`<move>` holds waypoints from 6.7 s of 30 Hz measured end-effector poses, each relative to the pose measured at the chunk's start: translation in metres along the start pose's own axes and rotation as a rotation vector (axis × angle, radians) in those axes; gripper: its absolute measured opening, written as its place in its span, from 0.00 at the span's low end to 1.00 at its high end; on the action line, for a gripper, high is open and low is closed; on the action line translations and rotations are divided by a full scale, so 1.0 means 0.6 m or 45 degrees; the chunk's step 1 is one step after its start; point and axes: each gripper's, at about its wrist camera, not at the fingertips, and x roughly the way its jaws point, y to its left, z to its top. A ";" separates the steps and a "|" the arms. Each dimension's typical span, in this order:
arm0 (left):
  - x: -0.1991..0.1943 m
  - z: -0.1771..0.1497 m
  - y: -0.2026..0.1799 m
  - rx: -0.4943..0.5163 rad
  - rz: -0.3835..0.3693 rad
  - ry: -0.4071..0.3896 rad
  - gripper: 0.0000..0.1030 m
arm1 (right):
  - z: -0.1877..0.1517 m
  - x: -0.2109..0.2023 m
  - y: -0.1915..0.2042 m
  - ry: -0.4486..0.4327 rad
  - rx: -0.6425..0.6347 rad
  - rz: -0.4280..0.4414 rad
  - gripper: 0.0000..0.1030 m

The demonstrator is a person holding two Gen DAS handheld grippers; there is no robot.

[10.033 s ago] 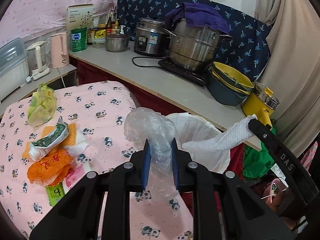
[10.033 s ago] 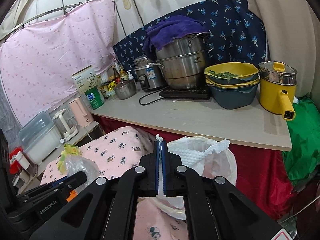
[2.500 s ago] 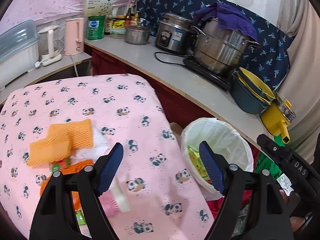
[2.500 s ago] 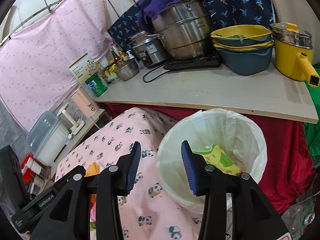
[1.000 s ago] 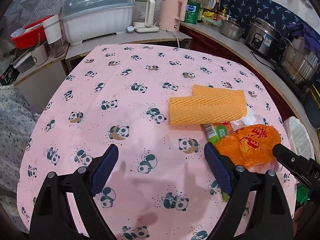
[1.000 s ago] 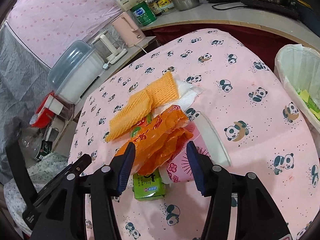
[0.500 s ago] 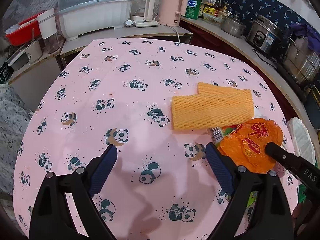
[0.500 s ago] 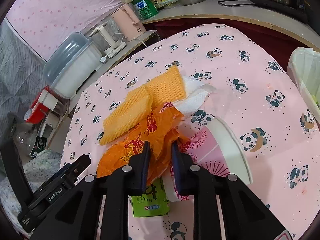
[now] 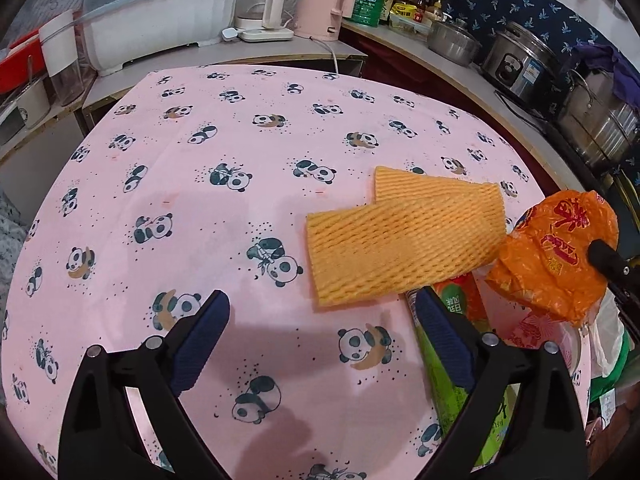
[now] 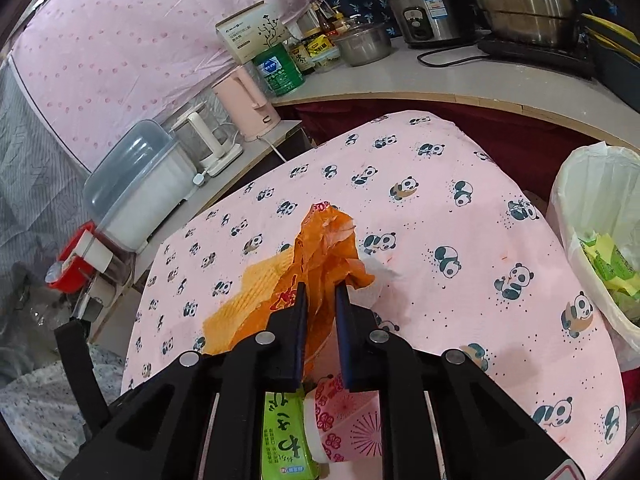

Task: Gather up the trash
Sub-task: 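Grasp the orange printed bag with the right tool while the left grasps an orange mesh sleeve, then carry the bag and mesh sleeve over the bin and open both tools, then move both tools back over the pink cup and green box, then grasp the pink paper cup rim with the right tool while the left grasps the green NB box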

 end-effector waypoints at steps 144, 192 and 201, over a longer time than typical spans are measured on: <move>-0.112 -0.098 -0.381 0.314 -0.183 -0.058 0.87 | -0.004 -0.252 -0.267 -0.232 0.272 -0.133 0.54; -0.019 -0.126 -0.151 0.126 -0.074 0.150 0.91 | -0.086 -0.012 -0.088 0.187 0.033 0.101 0.18; -0.007 -0.114 -0.160 0.124 -0.061 0.139 0.91 | -0.053 -0.065 -0.116 0.029 0.072 0.066 0.06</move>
